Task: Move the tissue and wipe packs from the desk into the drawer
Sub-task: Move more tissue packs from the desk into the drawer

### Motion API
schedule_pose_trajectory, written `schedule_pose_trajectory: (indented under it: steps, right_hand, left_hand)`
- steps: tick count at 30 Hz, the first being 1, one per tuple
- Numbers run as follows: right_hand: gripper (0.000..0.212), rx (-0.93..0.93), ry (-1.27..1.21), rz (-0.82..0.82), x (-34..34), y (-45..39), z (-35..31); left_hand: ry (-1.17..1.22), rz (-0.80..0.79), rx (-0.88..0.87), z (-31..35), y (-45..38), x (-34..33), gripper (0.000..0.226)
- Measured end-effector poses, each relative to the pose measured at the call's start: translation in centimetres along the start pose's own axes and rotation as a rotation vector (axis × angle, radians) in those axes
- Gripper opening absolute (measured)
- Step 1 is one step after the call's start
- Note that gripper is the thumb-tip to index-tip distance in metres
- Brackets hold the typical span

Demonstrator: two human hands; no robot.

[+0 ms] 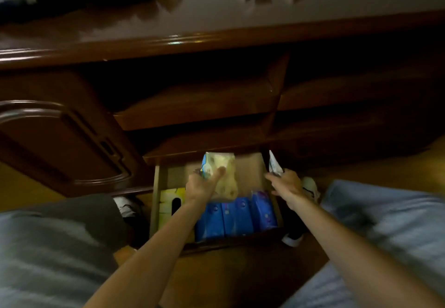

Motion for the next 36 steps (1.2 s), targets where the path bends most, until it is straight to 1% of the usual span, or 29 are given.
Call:
schedule_pose_trajectory:
  steps: [2, 4, 8, 11, 14, 17, 19, 22, 24, 25, 27, 28, 30, 32, 34, 35, 36]
  right_hand:
    - [0.037, -0.009, 0.182, 0.041, -0.3, -0.9, 2.1]
    - [0.036, 0.027, 0.321, 0.051, -1.5, -1.2, 2.9]
    - [0.034, 0.041, 0.423, -0.037, -4.9, -1.6, 4.2]
    - [0.031, 0.029, 0.482, -0.072, -6.3, -1.7, 5.0]
    - [0.034, -0.031, 0.425, -0.1, -6.7, -2.1, 5.7]
    - [0.03, -0.046, 0.404, -0.099, -6.6, -2.2, 6.0]
    - [0.033, -0.031, 0.424, -0.13, -6.8, -2.0, 6.1]
    - [0.049, 0.023, 0.545, -0.185, -7.3, -1.7, 6.5]
    - [0.047, 0.034, 0.55, -0.178, -7.1, -1.5, 6.5]
    - [0.042, 0.02, 0.519, -0.155, -6.8, -1.6, 6.2]
    - [0.032, -0.002, 0.466, -0.08, -5.8, -1.9, 4.8]
    - [0.03, 0.004, 0.439, -0.039, -5.2, -2.2, 3.9]
    - [0.029, 0.046, 0.362, -0.011, -3.9, -2.9, 1.9]
    - [0.029, 0.075, 0.24, -0.08, -2.8, -3.2, 0.5]
    - [0.026, 0.055, 0.085, -0.184, -2.1, -2.9, 0.2]
    - [0.025, 0.028, 0.024, -0.231, -2.0, -2.6, 0.2]
    - [0.025, -0.007, -0.027, -0.269, -2.0, -2.3, 0.4]
  left_hand:
    - [-0.099, -0.048, 0.043, -2.4, -1.5, -2.0, 0.05]
    - [-0.153, -0.079, 0.087, -4.2, -2.2, -4.0, 0.047]
    - [-0.274, -0.12, 0.067, -6.0, -2.4, -7.2, 0.032]
    - [-0.335, -0.134, 0.066, -7.2, -2.6, -8.0, 0.029]
    - [-0.307, -0.118, 0.057, -8.1, -3.1, -7.7, 0.031]
    - [-0.203, -0.114, 0.064, -8.6, -3.2, -7.4, 0.034]
    - [-0.1, -0.115, 0.127, -8.8, -3.1, -7.2, 0.032]
    - [0.017, -0.123, 0.224, -8.5, -3.0, -6.2, 0.028]
    - [0.021, -0.138, 0.22, -8.0, -2.9, -5.0, 0.02]
    - [-0.017, -0.139, 0.183, -7.6, -2.9, -4.2, 0.02]
    - [-0.181, -0.152, 0.017, -6.4, -3.1, -2.7, 0.027]
    - [-0.308, -0.178, -0.11, -5.6, -3.2, -2.2, 0.03]
    - [-0.662, -0.248, -0.42, -3.9, -3.0, -1.7, 0.033]
    - [-0.987, -0.346, -0.731, -2.6, -2.1, -2.2, 0.035]
    - [-1.141, -0.401, -0.986, -2.0, -1.0, -3.4, 0.034]
    - [-1.167, -0.393, -1.056, -1.9, -0.6, -3.9, 0.032]
    - [-1.163, -0.382, -1.07, -1.9, -0.5, -4.2, 0.03]
Point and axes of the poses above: each hand's wrist, its own y-axis away from the middle knuckle, its own x-axis out of the back of the hand, z = x × y, the point moved 4 cm from there along -y, towards the middle knuckle, and after that the axes turned 3 degrees about -z, right-handed, at the moved point
